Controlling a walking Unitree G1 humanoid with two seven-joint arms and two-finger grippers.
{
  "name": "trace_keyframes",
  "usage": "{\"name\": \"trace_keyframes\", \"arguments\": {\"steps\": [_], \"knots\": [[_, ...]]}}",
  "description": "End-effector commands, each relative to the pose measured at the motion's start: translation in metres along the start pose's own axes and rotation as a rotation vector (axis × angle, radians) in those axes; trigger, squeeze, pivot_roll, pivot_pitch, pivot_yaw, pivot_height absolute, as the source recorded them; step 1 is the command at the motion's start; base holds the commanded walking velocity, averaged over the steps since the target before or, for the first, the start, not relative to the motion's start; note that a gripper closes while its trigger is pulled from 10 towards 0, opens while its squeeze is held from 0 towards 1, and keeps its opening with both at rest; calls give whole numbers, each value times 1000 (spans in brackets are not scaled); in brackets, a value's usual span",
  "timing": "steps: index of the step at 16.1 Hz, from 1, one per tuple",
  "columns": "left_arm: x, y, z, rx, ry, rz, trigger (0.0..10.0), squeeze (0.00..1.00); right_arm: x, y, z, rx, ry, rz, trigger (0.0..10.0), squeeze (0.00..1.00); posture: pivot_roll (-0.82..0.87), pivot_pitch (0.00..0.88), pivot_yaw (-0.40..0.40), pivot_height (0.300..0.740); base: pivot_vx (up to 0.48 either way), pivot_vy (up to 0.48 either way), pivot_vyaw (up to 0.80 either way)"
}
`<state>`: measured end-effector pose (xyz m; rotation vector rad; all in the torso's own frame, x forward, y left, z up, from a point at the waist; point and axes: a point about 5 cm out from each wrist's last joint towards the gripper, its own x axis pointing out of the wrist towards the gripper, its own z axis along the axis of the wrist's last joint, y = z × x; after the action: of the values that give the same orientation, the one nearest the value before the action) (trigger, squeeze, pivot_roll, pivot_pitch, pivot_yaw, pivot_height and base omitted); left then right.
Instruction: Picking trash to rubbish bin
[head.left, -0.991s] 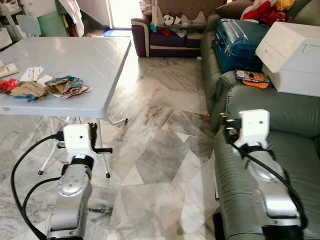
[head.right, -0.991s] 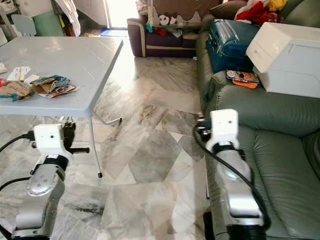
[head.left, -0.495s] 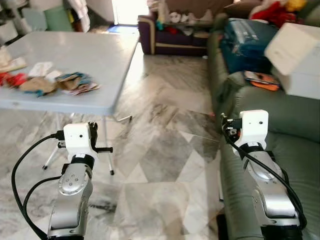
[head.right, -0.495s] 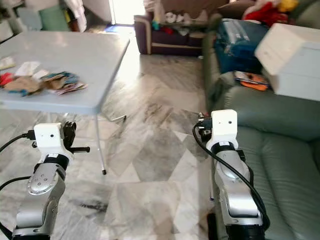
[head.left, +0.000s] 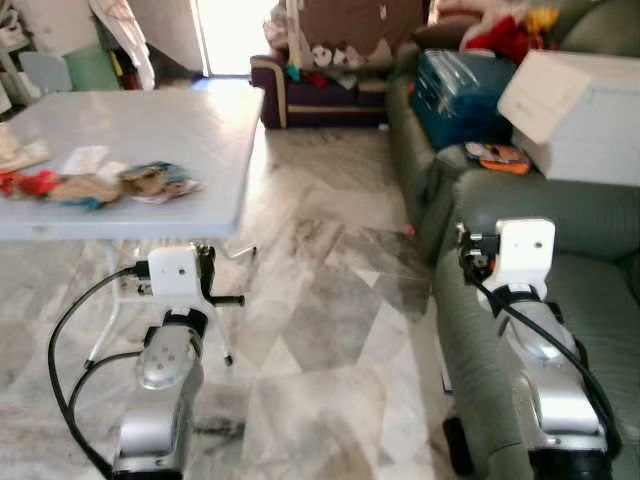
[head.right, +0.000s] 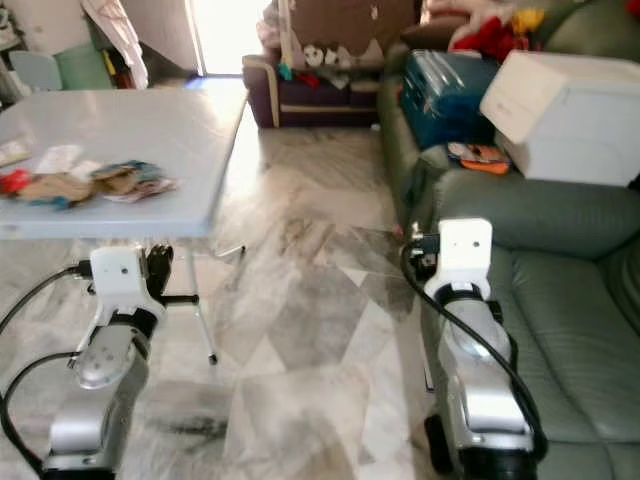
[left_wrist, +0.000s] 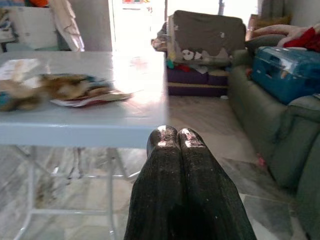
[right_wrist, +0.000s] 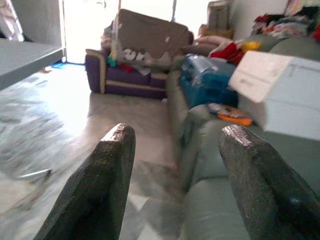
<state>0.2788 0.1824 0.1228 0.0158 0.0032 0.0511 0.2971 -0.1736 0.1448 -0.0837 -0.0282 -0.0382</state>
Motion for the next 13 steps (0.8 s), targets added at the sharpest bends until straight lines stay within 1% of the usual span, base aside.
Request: {"name": "trace_keyframes", "arguments": {"steps": [1,3,4,5,6,8,9,10,11,12,13], "knots": [[2,3,2,2,-2,8,10000,0,2,6,3,17,-6,31,10000,0,-31,0,-51,740,0,480,0],[3,2,3,3,-4,8,10000,0,2,6,4,-48,-10,36,10000,0,-34,0,-51,740,0,480,0],[4,2,3,3,-4,10,10000,0,1,6,1,1,21,47,10000,0,-36,0,-50,740,0,480,0],[5,3,3,3,-4,14,10000,0,-2,5,0,59,26,83,10000,0,-37,0,-50,740,0,480,0],[5,3,4,3,-4,17,10000,0,-4,3,-1,60,29,85,10000,0,-40,0,-49,740,0,480,0],[6,4,4,6,-3,24,10000,0,-3,-1,-2,-55,36,43,10000,0,-41,0,-48,740,0,480,0],[6,4,4,10,-2,31,10000,0,-3,-2,-2,-68,32,25,10000,0,-42,0,-48,740,0,480,0],[6,5,4,14,-3,44,10000,0,-4,1,0,57,31,72,10000,0,-40,0,-47,740,0,480,0],[7,7,5,17,-8,55,10000,0,-4,2,3,52,10,72,10000,0,-43,0,-47,740,0,480,0],[8,8,5,21,-12,67,10000,0,-4,2,5,27,-6,67,10000,0,-43,0,-47,740,0,480,0],[8,10,6,19,-34,85,10000,0,-5,2,4,7,1,63,10000,0,-42,0,-46,740,0,341,0]]}}
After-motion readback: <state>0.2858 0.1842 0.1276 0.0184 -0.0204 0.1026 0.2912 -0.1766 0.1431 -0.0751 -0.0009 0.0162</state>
